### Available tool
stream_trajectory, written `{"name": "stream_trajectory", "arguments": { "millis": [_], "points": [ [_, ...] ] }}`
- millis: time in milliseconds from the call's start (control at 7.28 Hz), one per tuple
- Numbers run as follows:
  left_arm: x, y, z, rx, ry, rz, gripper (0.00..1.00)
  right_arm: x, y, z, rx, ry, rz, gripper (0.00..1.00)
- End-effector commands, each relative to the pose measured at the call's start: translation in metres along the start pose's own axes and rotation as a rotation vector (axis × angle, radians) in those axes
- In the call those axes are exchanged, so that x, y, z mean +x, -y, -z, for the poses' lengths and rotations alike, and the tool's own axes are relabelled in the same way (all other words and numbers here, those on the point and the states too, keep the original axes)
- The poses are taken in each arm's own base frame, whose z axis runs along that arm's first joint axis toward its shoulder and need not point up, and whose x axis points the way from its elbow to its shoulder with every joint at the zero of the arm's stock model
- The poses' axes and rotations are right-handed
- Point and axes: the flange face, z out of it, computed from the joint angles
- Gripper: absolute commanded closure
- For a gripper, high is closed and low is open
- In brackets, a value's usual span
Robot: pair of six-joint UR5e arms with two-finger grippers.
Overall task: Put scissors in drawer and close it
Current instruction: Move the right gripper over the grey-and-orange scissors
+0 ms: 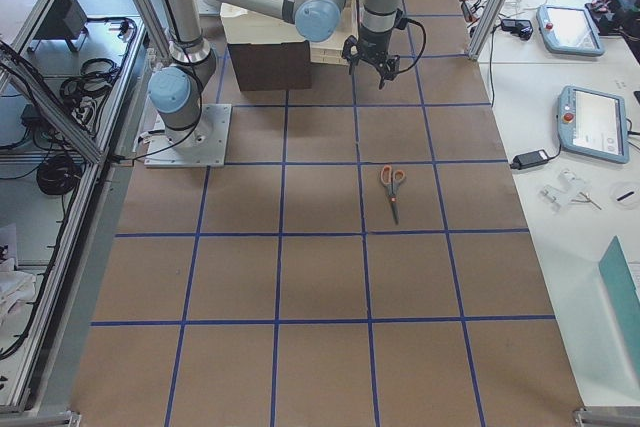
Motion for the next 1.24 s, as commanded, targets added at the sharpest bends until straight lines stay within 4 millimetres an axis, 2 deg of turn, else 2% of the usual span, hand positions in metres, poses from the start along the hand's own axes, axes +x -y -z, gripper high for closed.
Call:
{"name": "stream_trajectory", "arguments": {
  "millis": [0,137,275,549,687,824,1099],
  "points": [
    [-0.001,0.0,0.0,0.0,0.0,0.002,0.0,0.057,-0.037,-0.033,0.004,-0.077,0.168,0.0],
    [0.0,0.0,0.0,0.001,-0.001,0.002,0.0,0.074,-0.039,-0.063,-0.006,-0.054,0.192,0.0],
    [0.0,0.0,0.001,0.003,-0.003,0.002,0.0,0.083,-0.043,-0.084,0.002,-0.019,0.254,0.0],
    [0.0,0.0,0.0,0.0,-0.003,0.002,0.0,0.108,-0.053,-0.106,-0.003,-0.072,0.31,0.0],
    [0.0,0.0,-0.001,-0.002,-0.003,0.002,0.0,0.126,-0.079,-0.124,-0.004,-0.088,0.328,0.0],
    [0.0,0.0,-0.001,-0.003,-0.003,0.002,0.0,0.137,-0.089,-0.144,0.05,-0.078,0.346,0.0],
    [0.0,0.0,-0.001,-0.003,-0.003,0.002,0.0,0.146,-0.09,-0.163,0.057,-0.073,0.401,0.0]
  ]
}}
